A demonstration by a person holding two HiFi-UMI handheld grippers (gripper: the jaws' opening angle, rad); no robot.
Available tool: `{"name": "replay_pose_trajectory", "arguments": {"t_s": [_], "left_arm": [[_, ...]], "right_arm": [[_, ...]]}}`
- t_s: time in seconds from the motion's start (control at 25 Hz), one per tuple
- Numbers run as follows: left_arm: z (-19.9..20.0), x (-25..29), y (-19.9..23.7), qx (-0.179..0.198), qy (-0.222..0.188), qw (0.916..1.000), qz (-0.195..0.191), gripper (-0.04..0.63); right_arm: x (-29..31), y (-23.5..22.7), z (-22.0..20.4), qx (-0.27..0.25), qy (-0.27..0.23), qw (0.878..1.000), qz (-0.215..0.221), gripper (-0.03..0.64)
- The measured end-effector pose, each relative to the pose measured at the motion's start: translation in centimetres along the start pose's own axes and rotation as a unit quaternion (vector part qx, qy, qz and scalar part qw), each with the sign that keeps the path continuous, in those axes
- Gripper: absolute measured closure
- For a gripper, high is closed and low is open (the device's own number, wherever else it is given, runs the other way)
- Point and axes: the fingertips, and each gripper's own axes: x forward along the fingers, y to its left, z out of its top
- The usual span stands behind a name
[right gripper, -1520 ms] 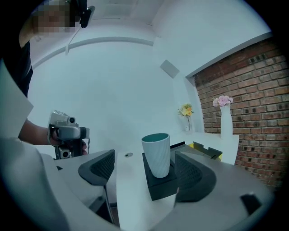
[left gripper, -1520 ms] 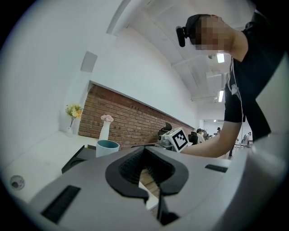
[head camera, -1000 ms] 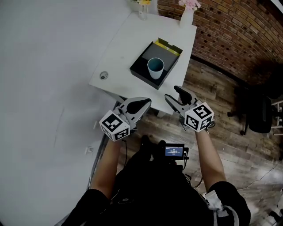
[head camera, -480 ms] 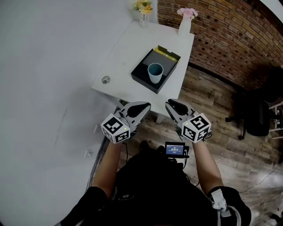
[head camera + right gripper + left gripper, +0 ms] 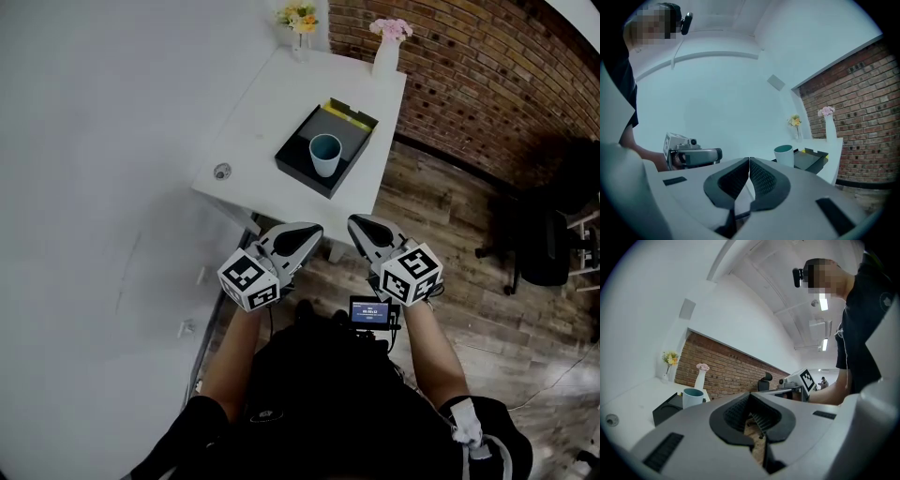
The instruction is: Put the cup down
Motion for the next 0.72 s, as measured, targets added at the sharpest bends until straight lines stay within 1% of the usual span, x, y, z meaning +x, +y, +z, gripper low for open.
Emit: {"name": "replay_pose_trajectory", "arguments": {"t_s": [0.4,0.72], "left_arm": [[-0.03,0.03,0.22,0.001,-0.003,1.0,0.001,0.588],[0.19,0.11,0.27,0.0,-0.003,1.0,-0.001,0.588]], "right_arm": [[0.5,-0.16,0.06,-0.003,-0.005,1.0,0.001,0.603],[0.66,-0.11,0.43,0.009,-0.011,1.0,0.004,0.603]]}}
